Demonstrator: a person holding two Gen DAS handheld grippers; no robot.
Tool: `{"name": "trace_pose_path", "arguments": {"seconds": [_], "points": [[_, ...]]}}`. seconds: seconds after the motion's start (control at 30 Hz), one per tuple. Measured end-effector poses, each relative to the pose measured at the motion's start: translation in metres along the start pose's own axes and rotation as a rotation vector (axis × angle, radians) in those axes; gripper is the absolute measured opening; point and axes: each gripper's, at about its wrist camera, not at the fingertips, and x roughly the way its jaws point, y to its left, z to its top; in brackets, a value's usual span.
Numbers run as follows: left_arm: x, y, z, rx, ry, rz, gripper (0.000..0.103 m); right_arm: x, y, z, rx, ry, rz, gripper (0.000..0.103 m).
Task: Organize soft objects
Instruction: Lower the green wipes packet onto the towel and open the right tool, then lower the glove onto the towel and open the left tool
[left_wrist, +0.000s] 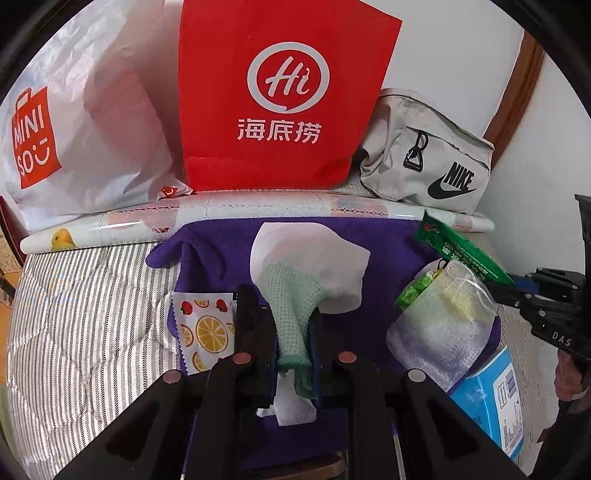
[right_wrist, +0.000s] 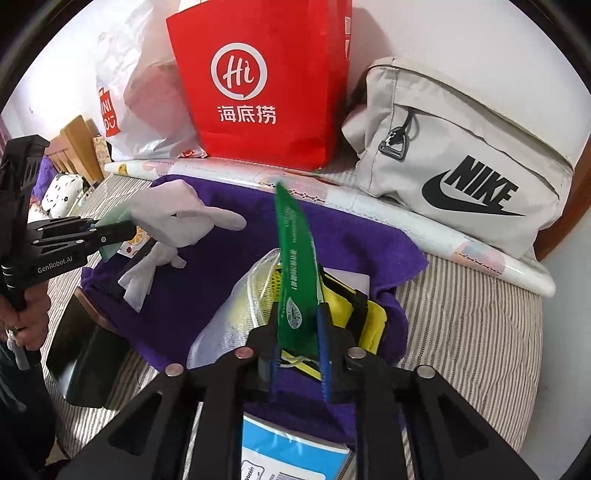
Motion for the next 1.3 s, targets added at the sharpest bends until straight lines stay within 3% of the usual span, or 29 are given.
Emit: {"name": "trace_pose_path", "arguments": {"seconds": [0.1,0.23,0.3,0.47,0.53,0.6,0.97,1.3], "points": [[0.002,0.000,-0.001,0.000,0.008,0.007,0.015,-0.003,-0.003,-0.003,0.008,0.000,0.005,0.022],[0.006,0.001,0.000,-0.011,0.024,0.010,0.015,-0.009,-0.002,-0.007,0.011,-0.018,0.013,0.041],[0.008,0.000,0.000,-0.012,0.036,0.014,0.018,-0.012,0.000,-0.008,0.009,-0.030,0.016,0.042],[0.012,-0.001,-0.001,-0.014,0.073,0.018,0.035,-0.015,0.000,-0.008,0.027,-0.039,0.026,0.042],[0.010,0.000,-0.001,-0.021,0.075,0.005,0.057,-0.016,-0.001,-0.009,0.034,-0.039,0.032,0.042],[0.006,0.001,-0.002,-0.031,0.070,-0.002,0.064,-0.018,0.000,-0.011,0.039,-0.042,0.032,0.042],[-0.023,0.000,-0.008,-0.027,0.058,0.047,0.064,-0.033,0.011,-0.019,0.046,-0.055,0.029,0.042],[-0.066,-0.013,-0.024,-0.031,0.020,0.098,0.064,-0.069,0.021,-0.034,0.105,-0.101,-0.055,0.058]]}}
